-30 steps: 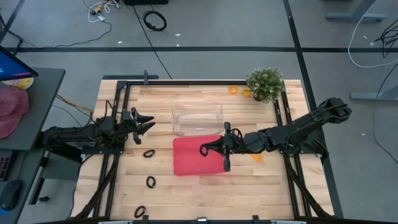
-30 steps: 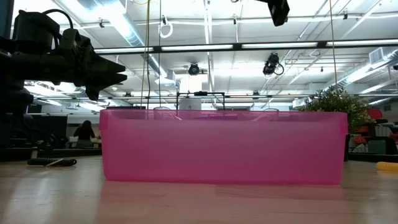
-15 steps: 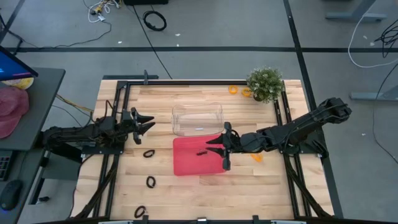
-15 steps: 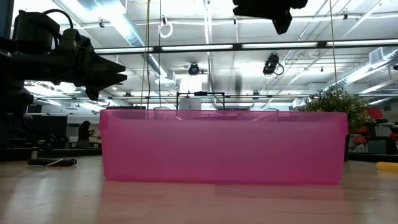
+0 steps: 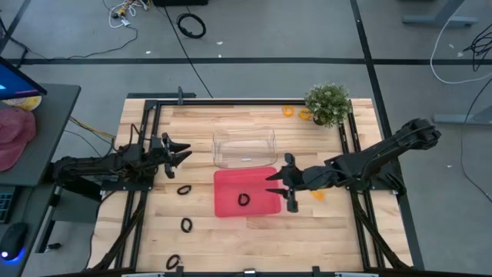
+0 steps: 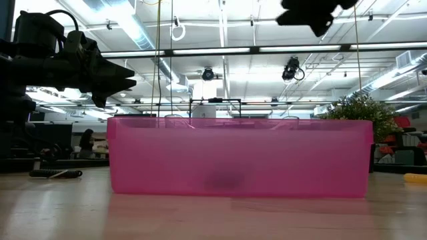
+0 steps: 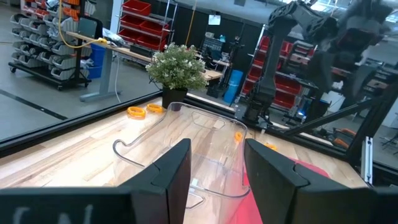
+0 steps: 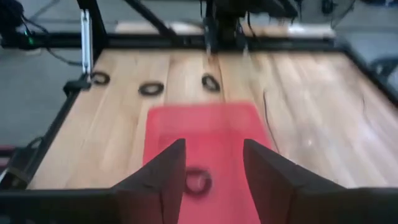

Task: Sort spring keychains
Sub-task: Put the yellow spring keychain into the transparent bin

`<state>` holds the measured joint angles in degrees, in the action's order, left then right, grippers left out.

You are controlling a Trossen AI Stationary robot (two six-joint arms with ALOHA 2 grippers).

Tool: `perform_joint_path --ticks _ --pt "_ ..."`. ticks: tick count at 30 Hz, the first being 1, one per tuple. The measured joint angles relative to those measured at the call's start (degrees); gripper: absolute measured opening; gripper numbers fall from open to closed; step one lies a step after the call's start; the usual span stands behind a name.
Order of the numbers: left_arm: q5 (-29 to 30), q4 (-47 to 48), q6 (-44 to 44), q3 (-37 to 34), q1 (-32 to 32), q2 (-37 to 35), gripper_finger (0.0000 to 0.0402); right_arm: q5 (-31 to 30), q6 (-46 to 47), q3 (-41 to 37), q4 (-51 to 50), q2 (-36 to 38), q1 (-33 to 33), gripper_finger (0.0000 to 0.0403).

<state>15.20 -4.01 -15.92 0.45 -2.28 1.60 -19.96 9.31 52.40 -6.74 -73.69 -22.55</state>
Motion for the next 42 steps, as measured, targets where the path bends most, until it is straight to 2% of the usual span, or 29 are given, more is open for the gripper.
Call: perform_joint_path --ticks 6,11,18,24,31,35,42 --pt "0.0 0.0 0.0 0.0 0.0 0.0 0.0154 0.0 14.7 0.0 -18.0 4.5 -0.8 0.0148" --pt "0.0 0.0 0.0 0.0 0.0 0.0 0.0154 0.0 28.6 0.0 -35.1 4.5 -1.5 0.0131" --pt "0.0 0.0 0.0 0.0 0.0 0.0 0.0154 -0.1 38.9 0.0 -49.1 3.7 -1.6 0.0107" --pt "0.0 0.0 0.0 0.0 0.0 0.0 0.0154 -2.1 39.7 -1.9 -49.3 3.7 -1.6 0.0090" --pt "0.0 0.0 0.0 0.0 0.0 0.0 0.0154 0.8 42.3 -8.9 -49.7 3.7 -1.1 0.0094" --pt "0.0 0.0 0.0 0.0 0.0 0.0 0.0154 2.0 44.3 -11.9 -49.7 3.7 0.4 0.0117" --pt "0.0 0.0 0.0 0.0 0.0 0.0 0.0154 2.0 44.4 -15.7 -48.4 3.7 4.1 0.0189"
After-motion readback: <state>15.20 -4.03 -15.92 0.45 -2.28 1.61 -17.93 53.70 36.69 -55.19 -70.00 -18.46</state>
